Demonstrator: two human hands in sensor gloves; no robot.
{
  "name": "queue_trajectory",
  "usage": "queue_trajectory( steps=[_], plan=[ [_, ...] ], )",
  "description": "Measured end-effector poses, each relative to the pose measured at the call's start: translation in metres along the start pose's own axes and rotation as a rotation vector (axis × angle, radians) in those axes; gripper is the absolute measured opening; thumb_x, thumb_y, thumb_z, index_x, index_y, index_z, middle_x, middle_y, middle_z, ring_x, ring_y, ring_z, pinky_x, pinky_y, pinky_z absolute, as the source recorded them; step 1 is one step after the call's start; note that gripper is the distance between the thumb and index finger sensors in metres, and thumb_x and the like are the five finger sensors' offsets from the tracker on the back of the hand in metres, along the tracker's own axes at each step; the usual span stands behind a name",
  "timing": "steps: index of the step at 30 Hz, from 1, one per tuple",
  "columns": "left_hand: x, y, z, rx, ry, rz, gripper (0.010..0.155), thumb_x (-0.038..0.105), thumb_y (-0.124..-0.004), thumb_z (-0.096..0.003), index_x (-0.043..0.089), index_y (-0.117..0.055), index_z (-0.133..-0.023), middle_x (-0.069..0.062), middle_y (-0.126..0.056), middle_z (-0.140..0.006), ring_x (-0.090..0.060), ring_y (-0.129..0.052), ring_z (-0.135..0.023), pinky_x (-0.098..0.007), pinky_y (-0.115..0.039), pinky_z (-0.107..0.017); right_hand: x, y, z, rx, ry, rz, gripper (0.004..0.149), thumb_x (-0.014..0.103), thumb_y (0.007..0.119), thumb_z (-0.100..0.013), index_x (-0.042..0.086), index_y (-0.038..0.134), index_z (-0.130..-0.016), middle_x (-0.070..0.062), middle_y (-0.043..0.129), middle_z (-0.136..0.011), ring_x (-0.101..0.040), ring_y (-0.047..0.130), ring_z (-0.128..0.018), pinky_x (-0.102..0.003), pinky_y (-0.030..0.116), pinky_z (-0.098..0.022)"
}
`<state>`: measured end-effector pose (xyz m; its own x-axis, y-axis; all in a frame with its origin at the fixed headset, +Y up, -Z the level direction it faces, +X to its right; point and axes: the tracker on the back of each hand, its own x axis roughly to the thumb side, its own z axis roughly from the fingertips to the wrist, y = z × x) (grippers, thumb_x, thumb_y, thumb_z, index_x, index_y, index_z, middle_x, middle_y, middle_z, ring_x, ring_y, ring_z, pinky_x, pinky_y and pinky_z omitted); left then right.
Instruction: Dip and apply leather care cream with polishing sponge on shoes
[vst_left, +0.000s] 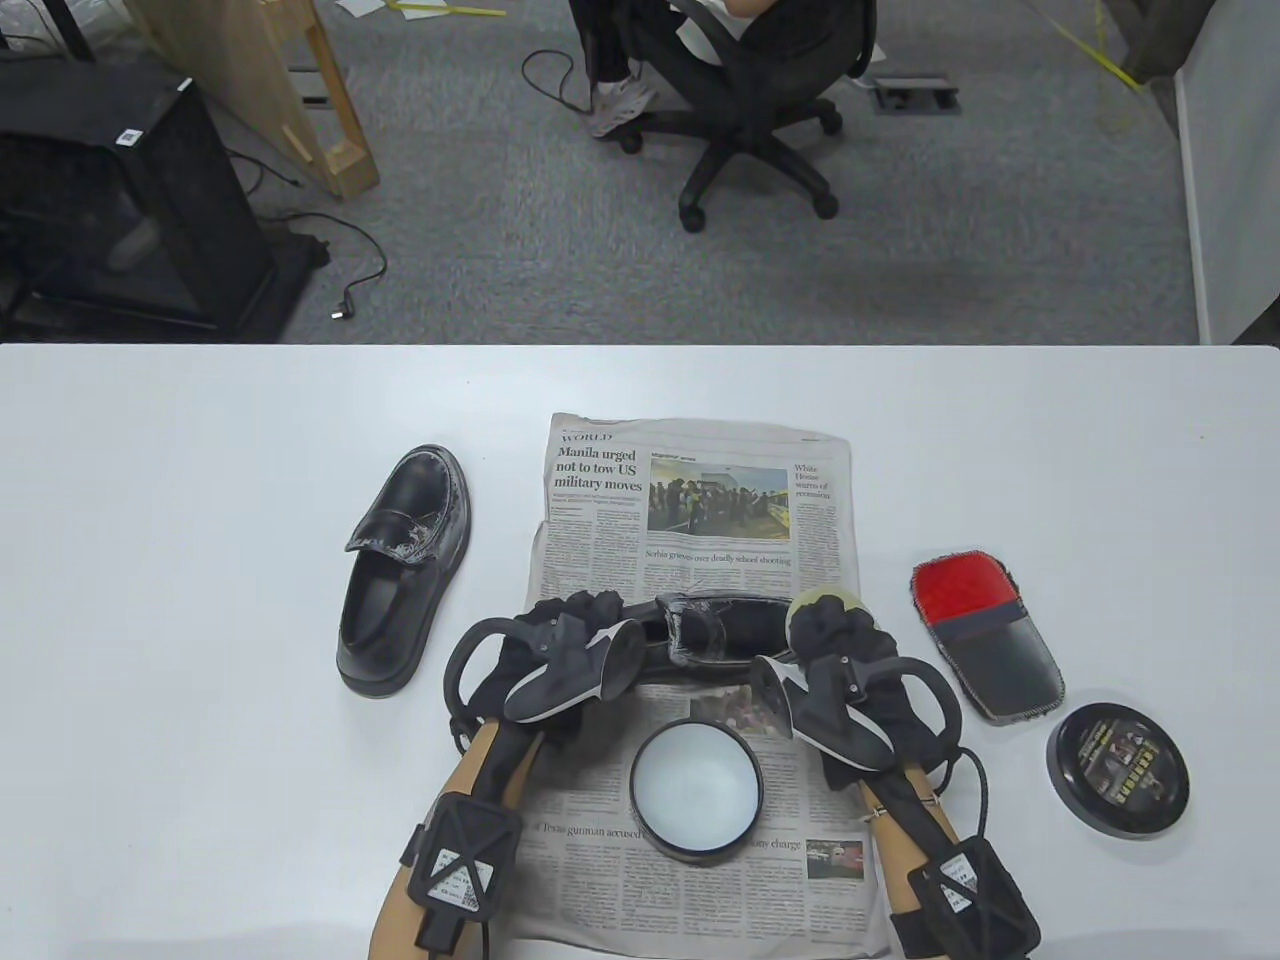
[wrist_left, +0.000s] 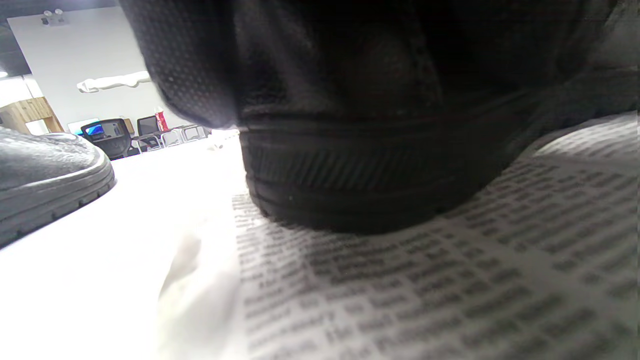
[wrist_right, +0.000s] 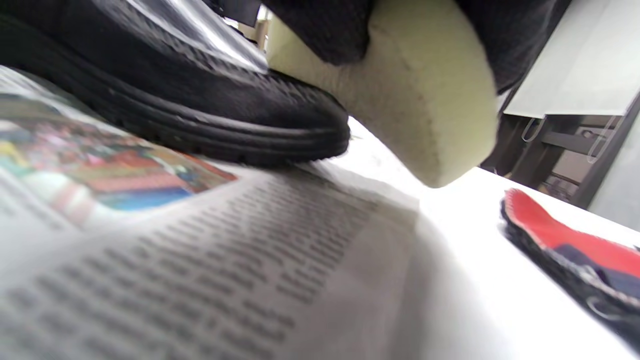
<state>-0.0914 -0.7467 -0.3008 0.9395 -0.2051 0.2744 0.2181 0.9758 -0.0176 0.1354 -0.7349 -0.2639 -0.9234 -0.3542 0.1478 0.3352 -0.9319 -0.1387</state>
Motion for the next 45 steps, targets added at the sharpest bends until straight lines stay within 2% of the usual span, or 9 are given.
queue_trajectory(
  steps=[5, 9, 13, 23, 29, 32, 37, 41, 45],
  plan=[
    [0.000, 0.000, 0.000, -0.004, -0.010, -0.006, 0.084, 0.068, -0.078, -0.0333, 0.030, -0.064, -0.107, -0.001, -0.084, -0.107, -0.026, -0.087, -0.092, -0.043, -0.081, -0.065, 0.017, -0.017, 0.001, -0.086, -0.078, -0.186, 0.047, 0.025, 0.067, -0.060, 0.025, 0.055, -0.105, -0.005, 0.065, -0.111, -0.036, 0.075, -0.098, -0.050, 0.071, -0.070],
    [0.000, 0.000, 0.000, 0.002, -0.012, -0.002, 0.085, 0.068, -0.078, -0.0335, 0.030, -0.064, -0.108, -0.002, -0.084, -0.107, -0.026, -0.087, -0.092, -0.043, -0.081, -0.065, 0.017, -0.012, -0.015, -0.003, -0.044, -0.215, 0.053, 0.035, 0.063, -0.061, 0.025, 0.046, -0.110, -0.004, 0.058, -0.115, -0.033, 0.068, -0.104, -0.055, 0.064, -0.073],
    [0.001, -0.001, 0.000, 0.009, -0.012, 0.003, 0.085, 0.068, -0.079, -0.0335, 0.029, -0.064, -0.108, -0.002, -0.084, -0.107, -0.026, -0.087, -0.092, -0.043, -0.081, -0.065, 0.003, 0.004, -0.022, 0.044, 0.045, -0.239, 0.053, 0.034, 0.062, -0.061, 0.026, 0.045, -0.110, -0.003, 0.055, -0.116, -0.032, 0.063, -0.106, -0.053, 0.063, -0.073],
    [0.001, 0.000, 0.001, 0.003, 0.010, -0.007, 0.084, 0.068, -0.078, -0.0334, 0.030, -0.064, -0.108, -0.002, -0.085, -0.105, -0.026, -0.089, -0.090, -0.043, -0.082, -0.062, -0.012, -0.005, -0.004, 0.132, 0.022, -0.134, 0.053, 0.032, 0.067, -0.060, 0.015, 0.055, -0.108, -0.014, 0.067, -0.108, -0.036, 0.082, -0.093, -0.045, 0.076, -0.065],
    [0.001, 0.000, 0.000, 0.006, -0.003, 0.000, 0.085, 0.068, -0.078, -0.0331, 0.030, -0.064, -0.108, -0.002, -0.085, -0.106, -0.026, -0.088, -0.091, -0.043, -0.081, -0.063, 0.007, -0.025, 0.002, 0.061, -0.072, -0.159, 0.052, 0.032, 0.067, -0.060, 0.016, 0.058, -0.108, -0.012, 0.070, -0.108, -0.037, 0.081, -0.093, -0.048, 0.073, -0.067],
    [0.001, 0.000, 0.000, 0.004, -0.009, 0.002, 0.085, 0.068, -0.078, -0.0332, 0.030, -0.064, -0.108, -0.002, -0.084, -0.106, -0.026, -0.088, -0.091, -0.043, -0.081, -0.064, 0.010, -0.018, -0.007, 0.045, -0.052, -0.232, 0.051, 0.031, 0.065, -0.061, 0.022, 0.052, -0.110, -0.007, 0.062, -0.114, -0.037, 0.070, -0.102, -0.053, 0.066, -0.071],
    [0.001, -0.001, 0.000, 0.009, -0.007, 0.007, 0.085, 0.068, -0.078, -0.0334, 0.030, -0.064, -0.108, -0.002, -0.084, -0.106, -0.026, -0.088, -0.091, -0.043, -0.081, -0.064, 0.003, -0.003, -0.020, 0.071, 0.032, -0.243, 0.052, 0.033, 0.062, -0.062, 0.025, 0.046, -0.111, -0.005, 0.056, -0.115, -0.034, 0.065, -0.105, -0.051, 0.064, -0.072],
    [0.001, 0.000, 0.001, 0.010, 0.003, 0.002, 0.085, 0.068, -0.078, -0.0336, 0.030, -0.064, -0.108, -0.002, -0.085, -0.106, -0.026, -0.088, -0.090, -0.043, -0.082, -0.063, -0.012, 0.004, -0.018, 0.104, 0.085, -0.181, 0.052, 0.032, 0.064, -0.061, 0.023, 0.049, -0.110, -0.008, 0.059, -0.113, -0.033, 0.072, -0.100, -0.044, 0.071, -0.069],
    [0.001, 0.000, 0.001, 0.009, 0.003, 0.003, 0.085, 0.068, -0.078, -0.0335, 0.030, -0.064, -0.108, -0.002, -0.085, -0.106, -0.026, -0.088, -0.090, -0.043, -0.082, -0.063, -0.031, 0.001, -0.007, 0.188, 0.066, -0.276, 0.053, 0.032, 0.065, -0.060, 0.019, 0.050, -0.109, -0.011, 0.063, -0.110, -0.033, 0.080, -0.095, -0.042, 0.076, -0.066]
  ],
)
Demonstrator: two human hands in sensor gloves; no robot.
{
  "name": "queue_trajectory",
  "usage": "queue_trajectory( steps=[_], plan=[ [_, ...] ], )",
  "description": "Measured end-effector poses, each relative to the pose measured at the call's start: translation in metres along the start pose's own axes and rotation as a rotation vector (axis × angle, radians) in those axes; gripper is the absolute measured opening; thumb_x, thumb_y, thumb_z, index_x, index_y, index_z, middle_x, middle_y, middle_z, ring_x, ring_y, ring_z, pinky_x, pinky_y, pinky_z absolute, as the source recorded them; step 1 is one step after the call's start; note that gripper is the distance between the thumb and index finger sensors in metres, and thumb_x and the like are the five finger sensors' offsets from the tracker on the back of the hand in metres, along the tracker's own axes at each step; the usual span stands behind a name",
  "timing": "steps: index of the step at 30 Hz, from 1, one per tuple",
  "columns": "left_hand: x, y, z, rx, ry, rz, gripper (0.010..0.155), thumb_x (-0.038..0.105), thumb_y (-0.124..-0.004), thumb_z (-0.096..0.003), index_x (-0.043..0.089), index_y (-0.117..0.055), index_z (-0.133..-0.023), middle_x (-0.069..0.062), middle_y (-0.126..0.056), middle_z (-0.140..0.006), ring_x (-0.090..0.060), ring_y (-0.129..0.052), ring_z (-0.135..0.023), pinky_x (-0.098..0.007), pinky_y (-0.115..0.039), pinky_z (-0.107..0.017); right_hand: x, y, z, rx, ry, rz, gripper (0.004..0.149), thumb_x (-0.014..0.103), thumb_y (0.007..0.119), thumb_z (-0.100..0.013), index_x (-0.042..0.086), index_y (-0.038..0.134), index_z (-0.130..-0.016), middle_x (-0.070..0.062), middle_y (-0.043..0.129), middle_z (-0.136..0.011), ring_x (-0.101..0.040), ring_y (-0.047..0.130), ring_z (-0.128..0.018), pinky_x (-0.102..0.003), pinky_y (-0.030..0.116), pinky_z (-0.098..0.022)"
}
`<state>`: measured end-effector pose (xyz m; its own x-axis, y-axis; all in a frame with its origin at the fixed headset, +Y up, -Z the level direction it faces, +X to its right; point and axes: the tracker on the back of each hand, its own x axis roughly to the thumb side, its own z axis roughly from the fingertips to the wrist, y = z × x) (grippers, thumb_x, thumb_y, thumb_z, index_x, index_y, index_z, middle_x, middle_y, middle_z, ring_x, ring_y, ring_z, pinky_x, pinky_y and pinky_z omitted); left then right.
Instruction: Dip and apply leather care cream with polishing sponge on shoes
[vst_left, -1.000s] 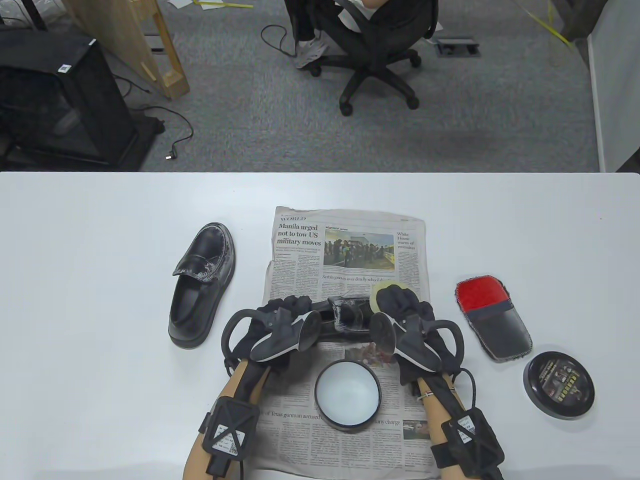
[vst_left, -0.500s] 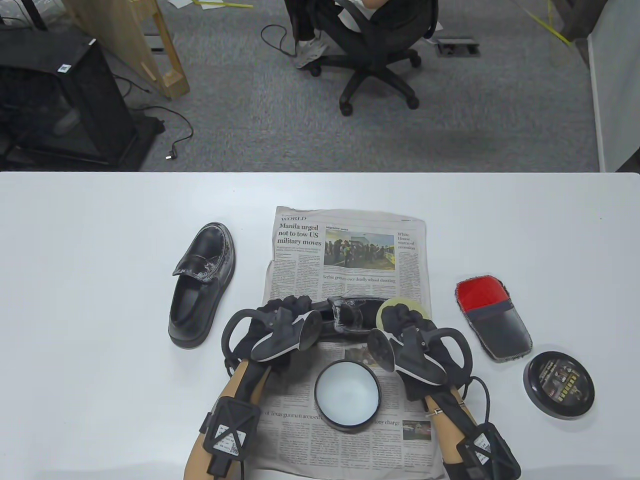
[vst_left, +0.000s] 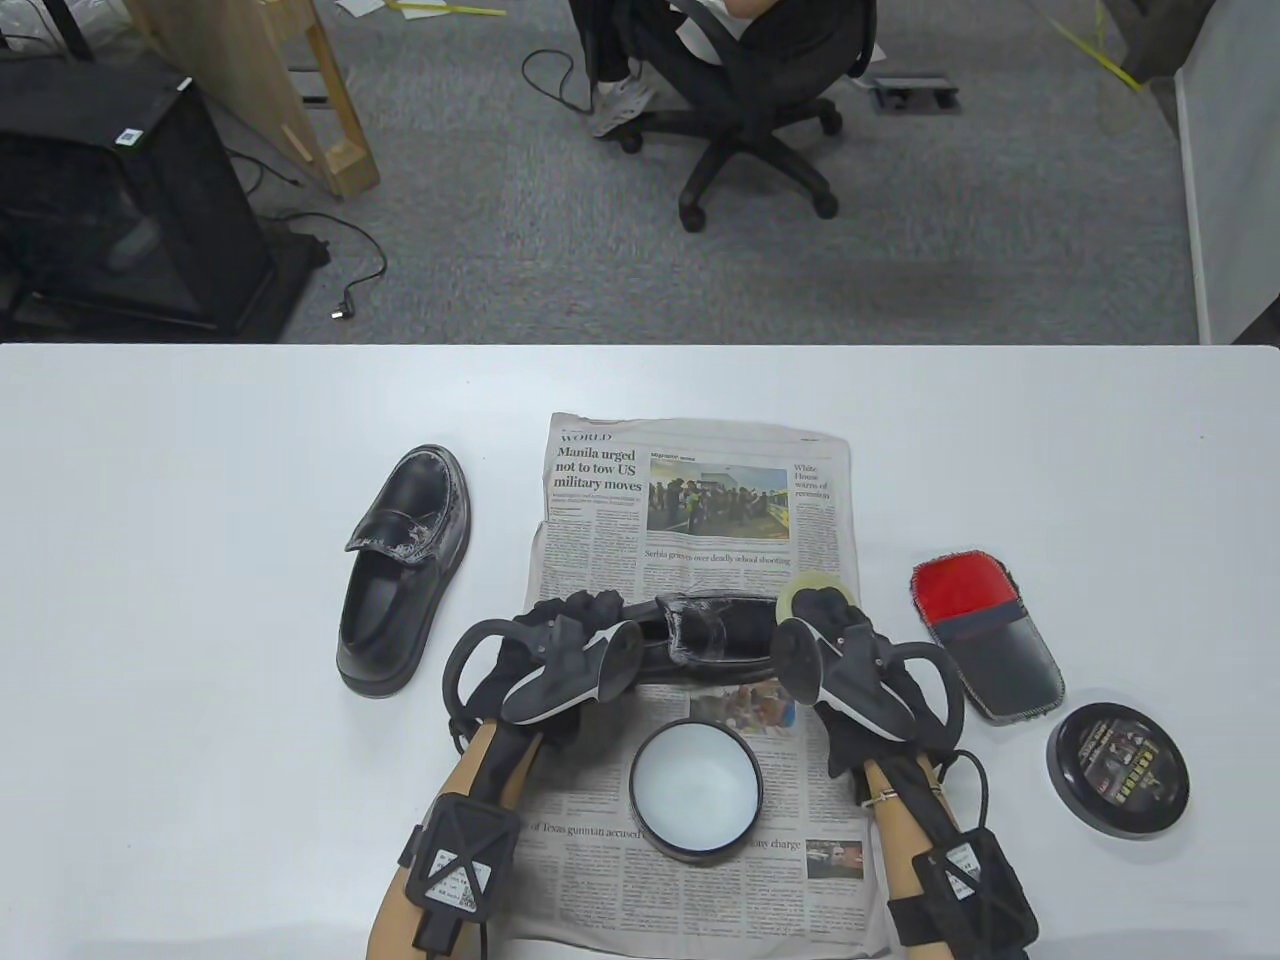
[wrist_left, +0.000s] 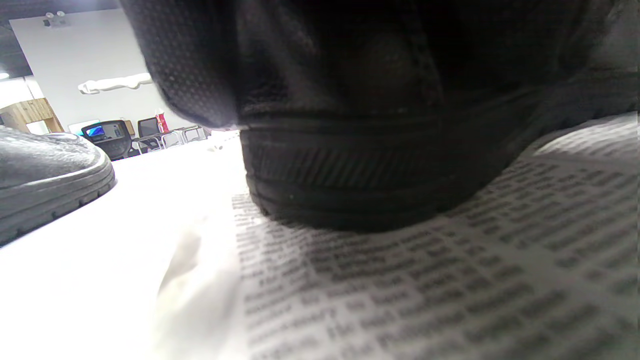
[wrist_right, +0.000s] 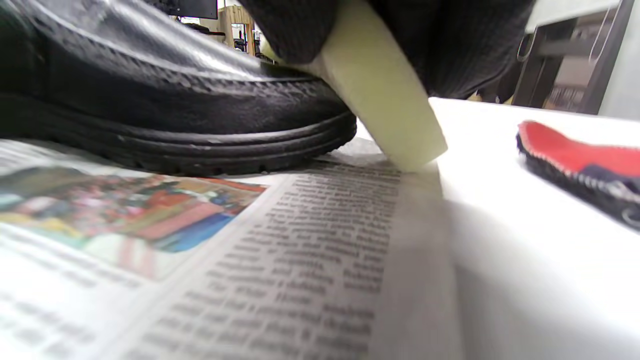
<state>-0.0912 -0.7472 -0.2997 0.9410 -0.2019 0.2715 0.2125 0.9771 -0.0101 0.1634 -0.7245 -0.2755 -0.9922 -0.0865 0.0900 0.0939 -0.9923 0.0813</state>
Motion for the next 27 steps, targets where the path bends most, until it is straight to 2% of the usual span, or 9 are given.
queue_trajectory(
  steps=[5, 9, 14, 16, 17, 20, 23, 25, 27],
  plan=[
    [0.000, 0.000, 0.000, 0.002, -0.003, 0.007, 0.085, 0.068, -0.078, -0.0335, 0.030, -0.063, -0.108, -0.003, -0.085, -0.106, -0.026, -0.088, -0.090, -0.043, -0.081, -0.063, -0.022, -0.021, 0.037, -0.038, -0.020, -0.016, 0.051, 0.033, 0.068, -0.059, 0.019, 0.057, -0.107, -0.009, 0.072, -0.106, -0.030, 0.085, -0.091, -0.040, 0.079, -0.063],
    [-0.001, -0.001, 0.000, 0.000, -0.006, 0.013, 0.087, 0.068, -0.078, -0.0337, 0.029, -0.062, -0.109, -0.003, -0.084, -0.107, -0.028, -0.087, -0.091, -0.043, -0.081, -0.063, -0.041, -0.027, 0.063, -0.064, 0.054, 0.046, 0.052, 0.035, 0.071, -0.058, 0.017, 0.062, -0.106, -0.009, 0.078, -0.102, -0.030, 0.090, -0.086, -0.040, 0.081, -0.060],
    [-0.002, -0.001, 0.000, -0.007, -0.014, 0.028, 0.088, 0.068, -0.078, -0.0349, 0.028, -0.060, -0.112, -0.004, -0.081, -0.110, -0.029, -0.087, -0.093, -0.045, -0.081, -0.064, -0.052, 0.002, 0.059, 0.133, 0.155, 0.165, 0.053, 0.036, 0.073, -0.057, 0.015, 0.065, -0.105, -0.010, 0.082, -0.100, -0.030, 0.094, -0.082, -0.040, 0.082, -0.057],
    [-0.004, 0.000, 0.001, -0.004, -0.033, 0.076, 0.089, 0.067, -0.078, -0.0360, 0.029, -0.056, -0.113, -0.004, -0.078, -0.113, -0.030, -0.086, -0.094, -0.047, -0.080, -0.065, -0.051, 0.019, 0.053, 0.243, 0.101, 0.105, 0.057, 0.044, 0.073, -0.054, 0.017, 0.066, -0.104, -0.009, 0.081, -0.099, -0.029, 0.093, -0.082, -0.039, 0.083, -0.057],
    [-0.006, 0.001, 0.002, 0.001, -0.040, 0.099, 0.089, 0.066, -0.078, -0.0366, 0.030, -0.054, -0.114, -0.004, -0.075, -0.115, -0.031, -0.085, -0.096, -0.048, -0.079, -0.066, -0.050, 0.020, 0.053, 0.254, 0.097, 0.086, 0.060, 0.047, 0.071, -0.054, 0.015, 0.066, -0.104, -0.012, 0.080, -0.099, -0.032, 0.092, -0.081, -0.041, 0.082, -0.056],
    [-0.016, 0.003, 0.006, 0.043, -0.091, 0.232, 0.084, 0.061, -0.080, -0.0388, 0.037, -0.051, -0.113, -0.005, -0.063, -0.122, -0.032, -0.080, -0.102, -0.050, -0.076, -0.071, -0.051, 0.015, 0.054, 0.219, 0.115, 0.081, 0.059, 0.051, 0.062, -0.057, 0.015, 0.069, -0.103, -0.011, 0.083, -0.098, -0.032, 0.094, -0.080, -0.042, 0.083, -0.056],
    [-0.027, 0.008, 0.014, 0.096, -0.116, 0.364, 0.068, 0.057, -0.083, -0.0399, 0.042, -0.064, -0.103, -0.003, -0.064, -0.122, -0.031, -0.081, -0.101, -0.051, -0.075, -0.071, -0.056, 0.015, 0.059, 0.188, 0.105, 0.046, 0.061, 0.051, 0.060, -0.058, 0.015, 0.065, -0.106, -0.012, 0.082, -0.100, -0.034, 0.092, -0.083, -0.044, 0.080, -0.059],
    [-0.030, 0.011, 0.017, 0.099, -0.122, 0.351, 0.059, 0.059, -0.084, -0.0384, 0.041, -0.076, -0.093, -0.001, -0.071, -0.118, -0.030, -0.083, -0.099, -0.050, -0.077, -0.070, -0.057, 0.012, 0.062, 0.161, 0.089, 0.011, 0.062, 0.051, 0.059, -0.058, 0.015, 0.060, -0.109, -0.013, 0.076, -0.106, -0.038, 0.086, -0.089, -0.048, 0.076, -0.062],
    [-0.032, 0.012, 0.018, 0.037, -0.094, 0.231, 0.062, 0.063, -0.082, -0.0374, 0.037, -0.077, -0.094, -0.001, -0.072, -0.118, -0.031, -0.084, -0.099, -0.047, -0.081, -0.067, -0.057, 0.007, 0.065, 0.099, 0.057, -0.031, 0.064, 0.051, 0.058, -0.058, 0.015, 0.055, -0.111, -0.013, 0.070, -0.110, -0.039, 0.079, -0.095, -0.050, 0.072, -0.066]
  ],
)
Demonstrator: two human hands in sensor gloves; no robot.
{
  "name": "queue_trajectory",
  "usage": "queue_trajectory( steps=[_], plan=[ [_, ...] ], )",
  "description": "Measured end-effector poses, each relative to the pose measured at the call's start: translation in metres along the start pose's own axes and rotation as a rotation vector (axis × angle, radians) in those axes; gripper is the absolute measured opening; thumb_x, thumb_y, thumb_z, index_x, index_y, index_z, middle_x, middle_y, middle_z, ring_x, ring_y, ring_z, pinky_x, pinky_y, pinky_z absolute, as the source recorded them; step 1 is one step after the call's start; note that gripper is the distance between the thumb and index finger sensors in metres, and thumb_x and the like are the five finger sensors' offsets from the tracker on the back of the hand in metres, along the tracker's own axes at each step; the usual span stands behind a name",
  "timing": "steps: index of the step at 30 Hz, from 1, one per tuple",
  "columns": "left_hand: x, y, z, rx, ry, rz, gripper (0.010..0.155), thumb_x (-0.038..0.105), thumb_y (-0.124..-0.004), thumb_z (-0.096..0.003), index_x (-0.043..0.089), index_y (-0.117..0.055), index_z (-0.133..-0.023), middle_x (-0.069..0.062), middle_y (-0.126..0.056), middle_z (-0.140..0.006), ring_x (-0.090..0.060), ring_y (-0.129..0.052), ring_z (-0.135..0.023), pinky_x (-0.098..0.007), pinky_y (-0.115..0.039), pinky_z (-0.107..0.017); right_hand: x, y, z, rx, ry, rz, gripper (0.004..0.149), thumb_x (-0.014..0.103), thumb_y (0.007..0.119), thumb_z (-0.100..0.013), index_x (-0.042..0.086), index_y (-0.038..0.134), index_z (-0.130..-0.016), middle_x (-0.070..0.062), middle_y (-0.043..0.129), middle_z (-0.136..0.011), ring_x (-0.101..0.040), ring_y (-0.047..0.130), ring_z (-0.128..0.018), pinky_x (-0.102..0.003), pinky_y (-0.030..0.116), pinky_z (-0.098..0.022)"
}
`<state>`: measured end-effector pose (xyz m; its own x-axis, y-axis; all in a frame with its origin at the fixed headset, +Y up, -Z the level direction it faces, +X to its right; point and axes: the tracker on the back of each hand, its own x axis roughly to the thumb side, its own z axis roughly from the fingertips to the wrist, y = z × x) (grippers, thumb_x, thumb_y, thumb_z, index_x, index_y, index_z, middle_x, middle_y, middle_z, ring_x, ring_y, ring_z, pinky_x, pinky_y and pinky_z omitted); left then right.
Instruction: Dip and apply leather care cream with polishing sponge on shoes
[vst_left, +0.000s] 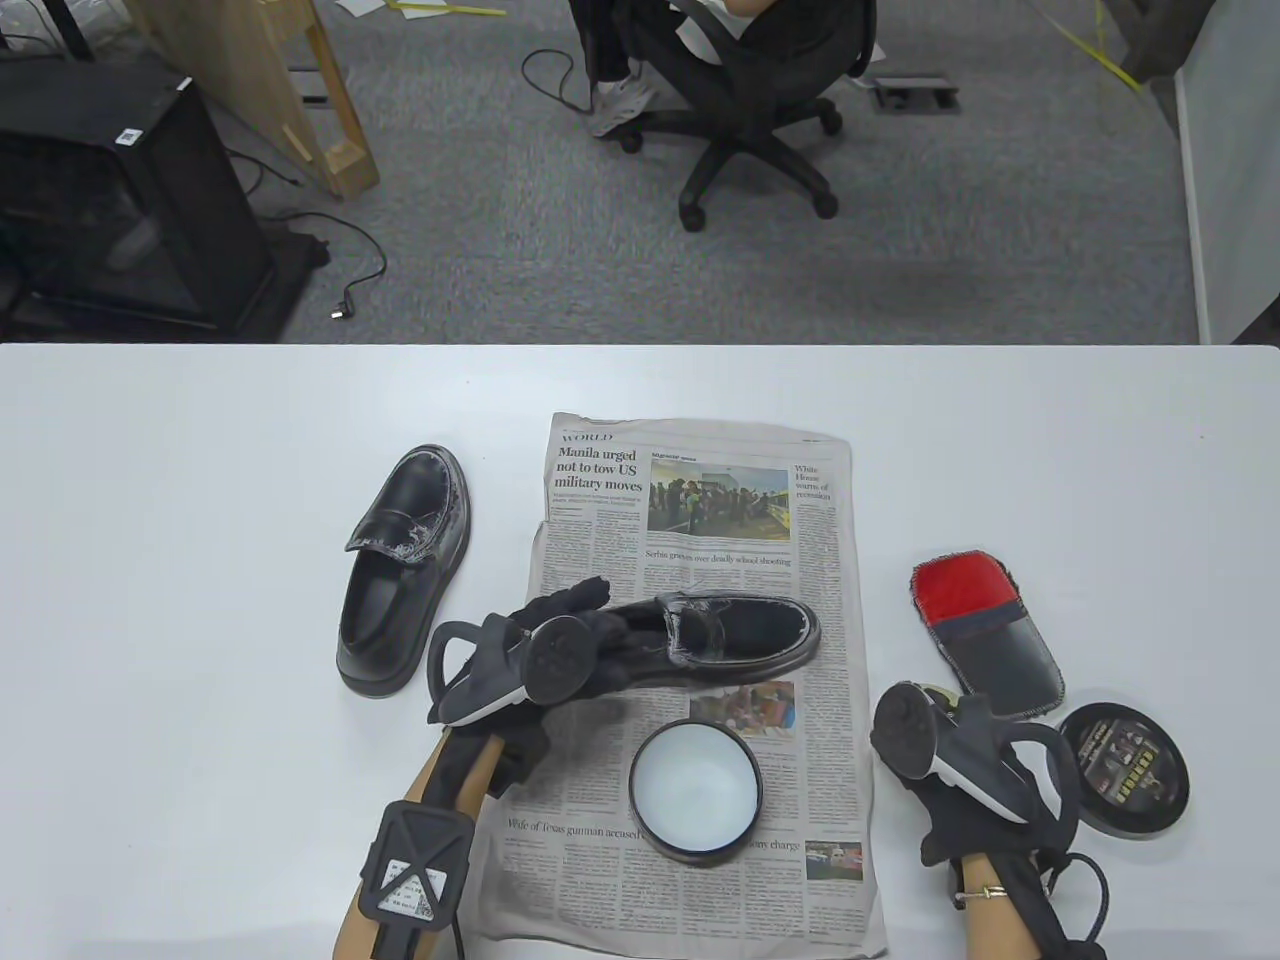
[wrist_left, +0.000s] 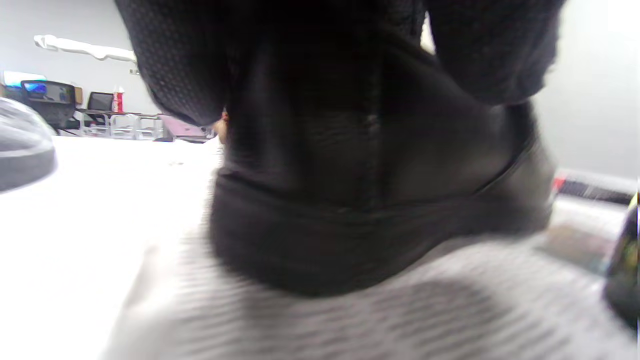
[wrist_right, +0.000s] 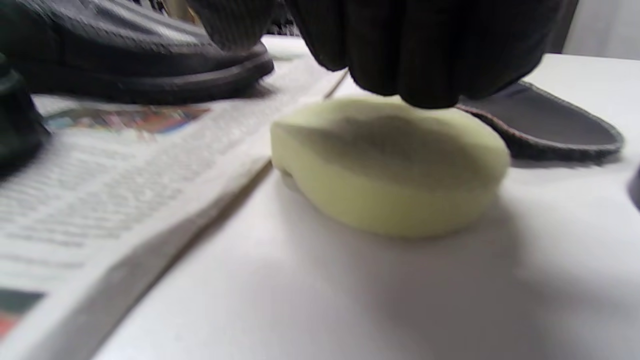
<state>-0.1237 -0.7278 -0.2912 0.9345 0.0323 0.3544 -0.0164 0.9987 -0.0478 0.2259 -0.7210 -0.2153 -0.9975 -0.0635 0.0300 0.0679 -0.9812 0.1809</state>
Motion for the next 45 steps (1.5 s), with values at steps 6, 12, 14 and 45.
queue_trajectory(
  steps=[6, 12, 14, 45],
  plan=[
    [-0.005, -0.008, 0.000, 0.040, 0.065, -0.092, 0.041, 0.053, -0.084, -0.0413, 0.041, -0.082, -0.081, -0.001, -0.085, -0.107, -0.027, -0.100, -0.081, -0.025, -0.094, -0.054, 0.009, -0.011, 0.011, -0.122, -0.095, -0.051, 0.065, 0.051, 0.059, -0.058, 0.017, 0.050, -0.112, -0.012, 0.063, -0.113, -0.039, 0.072, -0.100, -0.051, 0.069, -0.069],
    [-0.017, 0.017, 0.028, 0.240, 0.125, -0.033, 0.040, 0.053, -0.084, -0.0409, 0.035, -0.086, -0.076, -0.002, -0.094, -0.097, -0.028, -0.104, -0.069, -0.023, -0.096, -0.044, 0.008, -0.011, 0.012, -0.168, -0.107, -0.070, 0.064, 0.050, 0.059, -0.058, 0.018, 0.051, -0.112, -0.011, 0.063, -0.113, -0.039, 0.072, -0.100, -0.050, 0.068, -0.069],
    [-0.027, 0.033, 0.043, 0.300, 0.172, -0.036, 0.039, 0.053, -0.082, -0.0431, 0.034, -0.085, -0.078, -0.005, -0.094, -0.096, -0.029, -0.105, -0.067, -0.023, -0.096, -0.042, 0.008, -0.010, 0.012, -0.165, -0.108, -0.072, 0.063, 0.050, 0.059, -0.058, 0.018, 0.051, -0.112, -0.011, 0.063, -0.113, -0.039, 0.072, -0.100, -0.050, 0.068, -0.069],
    [-0.189, 0.001, 0.117, 0.234, 0.979, 0.045, 0.042, 0.046, -0.075, -0.0557, 0.022, -0.084, -0.090, -0.023, -0.088, -0.100, -0.039, -0.099, -0.070, -0.028, -0.095, -0.043, 0.011, -0.006, 0.009, -0.144, -0.082, -0.008, 0.062, 0.050, 0.059, -0.058, 0.018, 0.052, -0.111, -0.010, 0.065, -0.112, -0.038, 0.074, -0.099, -0.049, 0.069, -0.069]
  ],
)
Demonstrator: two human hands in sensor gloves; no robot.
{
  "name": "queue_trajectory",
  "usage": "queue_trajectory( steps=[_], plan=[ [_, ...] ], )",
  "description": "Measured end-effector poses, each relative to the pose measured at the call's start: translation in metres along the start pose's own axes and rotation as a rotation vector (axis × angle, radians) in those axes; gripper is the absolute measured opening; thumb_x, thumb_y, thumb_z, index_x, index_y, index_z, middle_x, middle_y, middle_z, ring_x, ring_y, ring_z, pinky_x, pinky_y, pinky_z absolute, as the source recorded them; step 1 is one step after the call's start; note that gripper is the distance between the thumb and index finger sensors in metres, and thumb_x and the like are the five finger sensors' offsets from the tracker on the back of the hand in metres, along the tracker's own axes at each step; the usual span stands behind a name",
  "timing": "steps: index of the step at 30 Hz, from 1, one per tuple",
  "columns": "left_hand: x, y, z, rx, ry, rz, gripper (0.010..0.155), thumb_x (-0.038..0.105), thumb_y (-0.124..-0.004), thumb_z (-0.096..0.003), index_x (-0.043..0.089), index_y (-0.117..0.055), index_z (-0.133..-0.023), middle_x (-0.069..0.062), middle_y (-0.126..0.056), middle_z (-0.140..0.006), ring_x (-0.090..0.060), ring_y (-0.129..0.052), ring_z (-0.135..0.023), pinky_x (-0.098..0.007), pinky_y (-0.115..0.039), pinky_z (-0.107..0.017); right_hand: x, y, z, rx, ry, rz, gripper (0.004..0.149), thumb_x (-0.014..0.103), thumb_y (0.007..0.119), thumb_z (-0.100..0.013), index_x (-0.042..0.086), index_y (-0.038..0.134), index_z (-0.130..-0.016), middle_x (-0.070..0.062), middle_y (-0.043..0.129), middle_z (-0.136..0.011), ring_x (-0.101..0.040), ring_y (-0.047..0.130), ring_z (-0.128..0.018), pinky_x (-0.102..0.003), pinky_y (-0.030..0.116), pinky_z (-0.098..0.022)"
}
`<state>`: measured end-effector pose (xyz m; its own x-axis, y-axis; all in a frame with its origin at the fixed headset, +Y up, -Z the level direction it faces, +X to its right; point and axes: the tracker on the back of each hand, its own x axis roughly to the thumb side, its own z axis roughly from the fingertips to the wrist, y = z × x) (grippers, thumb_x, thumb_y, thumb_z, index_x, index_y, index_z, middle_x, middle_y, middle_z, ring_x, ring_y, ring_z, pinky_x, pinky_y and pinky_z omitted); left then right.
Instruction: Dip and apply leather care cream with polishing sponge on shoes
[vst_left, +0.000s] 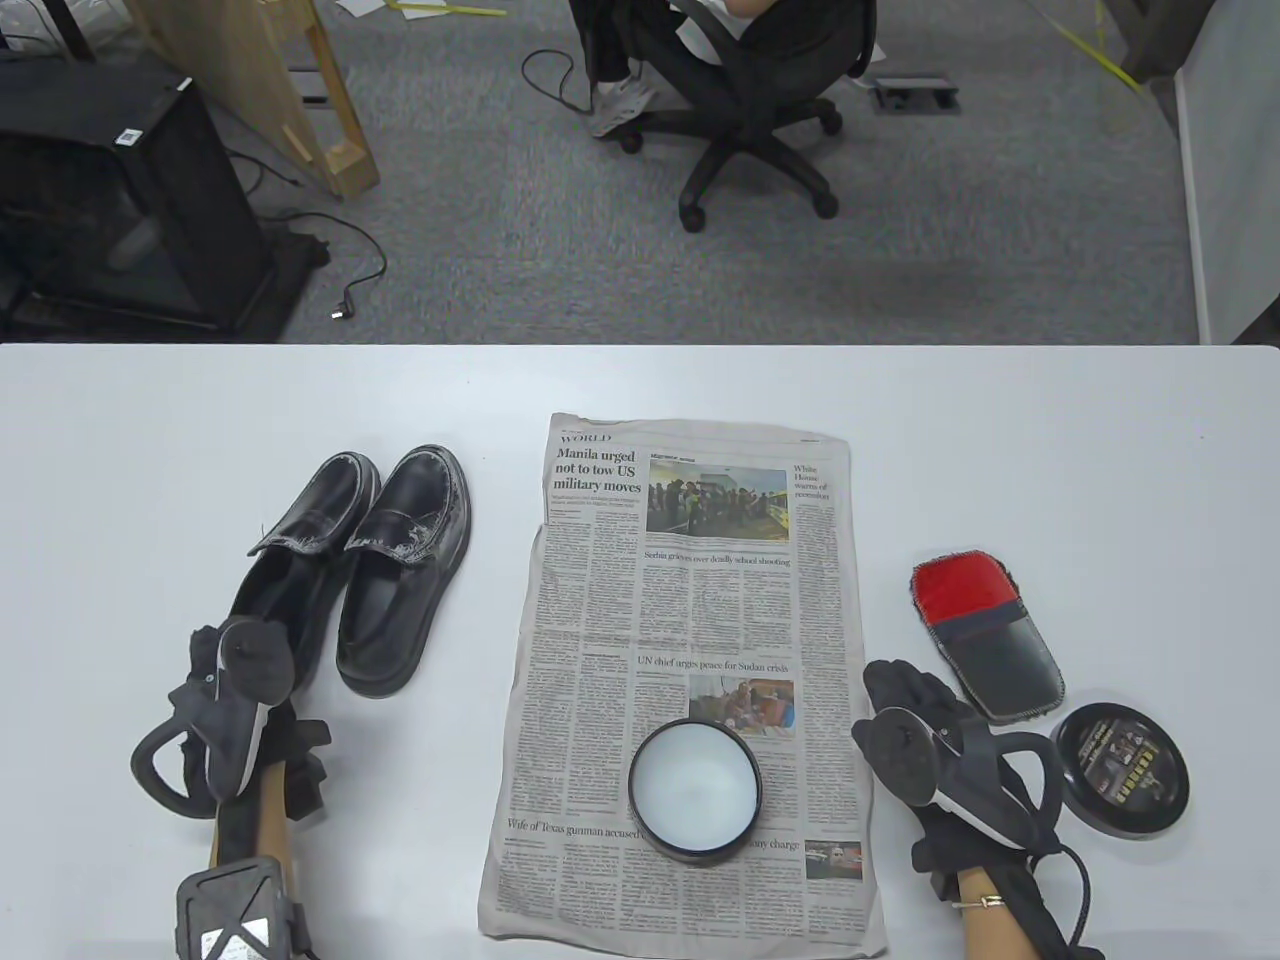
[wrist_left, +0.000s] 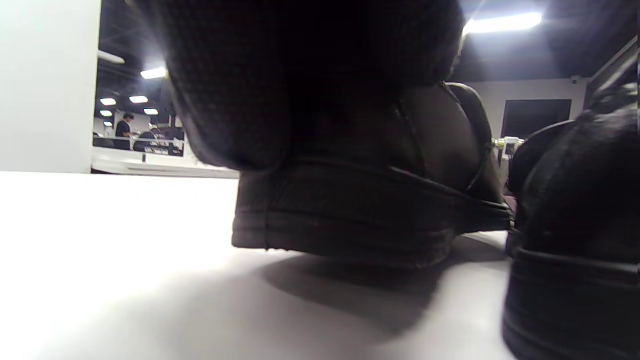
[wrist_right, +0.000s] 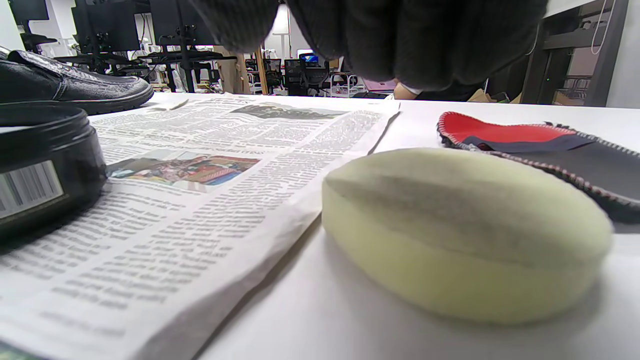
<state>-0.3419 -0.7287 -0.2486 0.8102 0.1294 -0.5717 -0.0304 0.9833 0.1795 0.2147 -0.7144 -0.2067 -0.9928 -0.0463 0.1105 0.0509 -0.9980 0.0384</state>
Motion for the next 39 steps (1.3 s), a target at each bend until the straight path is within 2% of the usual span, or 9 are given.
queue_trajectory(
  steps=[3, 9, 13, 16, 21, 27, 31, 34, 39],
  plan=[
    [0.006, -0.004, 0.002, -0.087, -0.075, 0.008, 0.046, 0.046, -0.074, -0.0563, 0.021, -0.084, -0.093, -0.025, -0.085, -0.102, -0.039, -0.096, -0.073, -0.029, -0.093, -0.047, 0.000, 0.000, 0.000, 0.002, 0.002, 0.000, 0.062, 0.050, 0.059, -0.058, 0.018, 0.052, -0.111, -0.010, 0.065, -0.112, -0.038, 0.074, -0.099, -0.049, 0.069, -0.069],
    [0.019, -0.001, 0.007, -0.103, -0.117, -0.046, 0.052, 0.049, -0.069, -0.0587, 0.020, -0.078, -0.101, -0.028, -0.079, -0.107, -0.042, -0.092, -0.081, -0.039, -0.089, -0.051, -0.004, -0.003, 0.001, -0.008, 0.031, 0.006, 0.063, 0.050, 0.059, -0.058, 0.018, 0.052, -0.111, -0.011, 0.065, -0.112, -0.038, 0.074, -0.099, -0.051, 0.069, -0.069],
    [0.033, 0.030, 0.024, 0.081, -0.211, 0.002, 0.063, 0.050, -0.067, -0.0591, 0.016, -0.063, -0.112, -0.030, -0.060, -0.119, -0.050, -0.071, -0.098, -0.057, -0.073, -0.065, -0.024, -0.010, 0.003, -0.056, 0.158, 0.030, 0.066, 0.051, 0.059, -0.058, 0.016, 0.050, -0.113, -0.017, 0.060, -0.115, -0.045, 0.069, -0.101, -0.056, 0.065, -0.069],
    [0.053, 0.046, 0.044, 0.108, -0.377, 0.154, 0.068, 0.053, -0.066, -0.0586, 0.015, -0.057, -0.114, -0.029, -0.056, -0.120, -0.050, -0.066, -0.101, -0.059, -0.069, -0.068, -0.048, -0.008, 0.003, -0.050, 0.289, 0.031, 0.067, 0.049, 0.057, -0.060, 0.014, 0.047, -0.116, -0.026, 0.049, -0.118, -0.054, 0.059, -0.102, -0.062, 0.059, -0.069],
    [0.110, 0.043, 0.094, -0.086, -0.809, 0.399, 0.083, 0.061, -0.066, -0.0546, 0.012, -0.048, -0.119, -0.029, -0.051, -0.122, -0.051, -0.062, -0.104, -0.064, -0.064, -0.070, -0.103, 0.010, 0.006, -0.005, 0.558, -0.016, 0.071, 0.048, 0.055, -0.062, 0.008, 0.038, -0.118, -0.039, 0.031, -0.117, -0.067, 0.038, -0.100, -0.072, 0.046, -0.066],
    [0.165, -0.008, 0.158, -0.451, -1.250, 0.222, 0.107, 0.072, -0.063, -0.0470, 0.006, -0.026, -0.122, -0.032, -0.038, -0.125, -0.056, -0.049, -0.107, -0.070, -0.056, -0.071, -0.148, 0.045, 0.014, 0.180, 0.773, -0.179, 0.097, 0.061, 0.055, -0.058, -0.006, 0.019, -0.119, -0.050, 0.017, -0.112, -0.079, 0.027, -0.092, -0.081, 0.043, -0.058],
    [0.172, -0.029, 0.175, -0.564, -1.341, 0.080, 0.118, 0.075, -0.065, -0.0424, 0.000, -0.017, -0.121, -0.035, -0.031, -0.125, -0.059, -0.043, -0.108, -0.072, -0.052, -0.071, -0.158, 0.062, 0.015, 0.317, 0.801, -0.254, 0.107, 0.065, 0.056, -0.056, -0.008, 0.007, -0.116, -0.053, 0.010, -0.110, -0.082, 0.024, -0.091, -0.082, 0.048, -0.059],
    [0.173, -0.040, 0.179, -0.592, -1.337, 0.040, 0.120, 0.073, -0.069, -0.0414, -0.002, -0.017, -0.120, -0.035, -0.032, -0.124, -0.059, -0.043, -0.107, -0.072, -0.052, -0.071, -0.156, 0.059, 0.011, 0.298, 0.827, -0.157, 0.111, 0.070, 0.059, -0.051, -0.005, 0.013, -0.119, -0.053, 0.022, -0.111, -0.080, 0.040, -0.092, -0.077, 0.059, -0.060],
    [0.174, -0.047, 0.182, -0.622, -1.338, 0.003, 0.118, 0.071, -0.071, -0.0415, -0.001, -0.019, -0.120, -0.034, -0.034, -0.125, -0.058, -0.044, -0.107, -0.070, -0.048, -0.071, -0.157, 0.061, 0.011, 0.378, 0.797, -0.251, 0.120, 0.068, 0.064, -0.049, -0.008, 0.002, -0.116, -0.062, 0.012, -0.104, -0.084, 0.032, -0.089, -0.079, 0.057, -0.060]
  ],
)
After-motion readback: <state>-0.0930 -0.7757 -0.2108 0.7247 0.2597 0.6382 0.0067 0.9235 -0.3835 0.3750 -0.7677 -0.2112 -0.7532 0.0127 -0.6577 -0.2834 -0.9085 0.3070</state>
